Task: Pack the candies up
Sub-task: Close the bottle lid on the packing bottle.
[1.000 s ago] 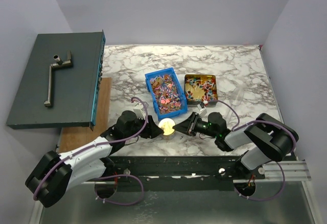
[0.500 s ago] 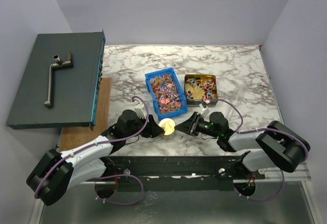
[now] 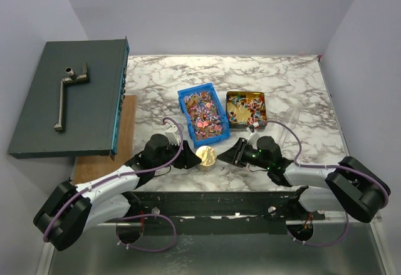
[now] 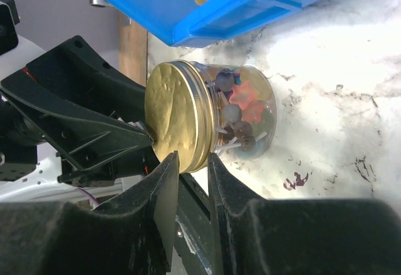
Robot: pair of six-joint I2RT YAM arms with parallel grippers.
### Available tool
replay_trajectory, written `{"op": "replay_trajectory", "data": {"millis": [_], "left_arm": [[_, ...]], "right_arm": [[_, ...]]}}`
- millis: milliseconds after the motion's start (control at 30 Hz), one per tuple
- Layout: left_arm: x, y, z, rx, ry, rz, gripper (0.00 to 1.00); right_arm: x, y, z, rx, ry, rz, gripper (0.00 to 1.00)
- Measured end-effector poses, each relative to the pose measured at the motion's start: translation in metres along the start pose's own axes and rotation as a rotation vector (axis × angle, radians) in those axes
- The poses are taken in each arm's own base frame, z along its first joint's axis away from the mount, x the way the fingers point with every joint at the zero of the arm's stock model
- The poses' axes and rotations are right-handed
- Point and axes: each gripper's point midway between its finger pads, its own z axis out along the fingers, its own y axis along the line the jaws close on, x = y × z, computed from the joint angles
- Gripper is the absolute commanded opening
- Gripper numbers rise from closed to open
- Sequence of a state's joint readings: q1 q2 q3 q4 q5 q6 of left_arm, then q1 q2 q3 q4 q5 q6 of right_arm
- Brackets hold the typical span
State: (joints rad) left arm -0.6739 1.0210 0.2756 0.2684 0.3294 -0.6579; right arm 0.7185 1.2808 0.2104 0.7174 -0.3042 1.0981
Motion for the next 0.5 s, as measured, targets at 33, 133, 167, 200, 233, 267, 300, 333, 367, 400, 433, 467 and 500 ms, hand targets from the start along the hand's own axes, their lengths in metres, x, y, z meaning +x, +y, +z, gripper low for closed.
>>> {"op": "replay_trajectory", "data": {"millis": [33, 133, 167, 200, 233, 267, 300, 333, 367, 400, 433, 467, 500], "left_arm": [[0.0, 0.0, 0.0, 0.001, 0.0, 0.0, 0.49], [-0.001, -0.001, 0.0, 0.004, -0.001, 0.001, 0.48], [-0.001, -0.002, 0.0, 0.005, -0.001, 0.001, 0.48], [-0.001, -0.002, 0.0, 0.005, -0.001, 0.001, 0.47], [-0.001, -0.002, 0.0, 0.005, -0.001, 0.001, 0.47], [-0.002, -0.001, 0.0, 0.004, -0.001, 0.001, 0.47], [-0.002, -0.002, 0.0, 0.004, -0.001, 0.0, 0.46], [-0.002, -0.001, 0.0, 0.004, -0.002, 0.001, 0.45], [-0.002, -0.001, 0.0, 0.003, -0.003, -0.001, 0.44], [-0.002, -0.001, 0.0, 0.002, -0.003, -0.001, 0.43], [-0.003, 0.0, 0.0, 0.001, -0.004, -0.001, 0.42], [-0.003, -0.001, 0.0, 0.001, -0.005, -0.001, 0.42], [-0.003, -0.001, 0.0, 0.002, -0.006, -0.001, 0.41]], "right_arm": [[-0.001, 0.0, 0.0, 0.006, 0.003, -0.01, 0.28], [-0.005, 0.005, 0.003, 0.012, 0.005, -0.047, 0.29], [-0.008, 0.009, 0.004, 0.01, 0.003, -0.062, 0.29], [-0.011, 0.013, 0.004, 0.008, 0.0, -0.079, 0.29], [-0.014, 0.018, 0.005, 0.004, -0.003, -0.093, 0.29], [-0.017, 0.022, 0.006, 0.0, -0.006, -0.108, 0.29], [-0.019, 0.025, 0.007, -0.001, -0.007, -0.122, 0.29], [-0.022, 0.028, 0.009, -0.001, -0.007, -0.134, 0.29], [-0.023, 0.031, 0.01, -0.002, -0.007, -0.143, 0.29], [-0.025, 0.032, 0.011, -0.001, -0.007, -0.153, 0.29], [-0.026, 0.033, 0.012, 0.003, -0.004, -0.16, 0.29], [-0.026, 0.032, 0.013, 0.009, 0.0, -0.166, 0.29], [-0.027, 0.031, 0.015, 0.018, 0.006, -0.172, 0.29]]}}
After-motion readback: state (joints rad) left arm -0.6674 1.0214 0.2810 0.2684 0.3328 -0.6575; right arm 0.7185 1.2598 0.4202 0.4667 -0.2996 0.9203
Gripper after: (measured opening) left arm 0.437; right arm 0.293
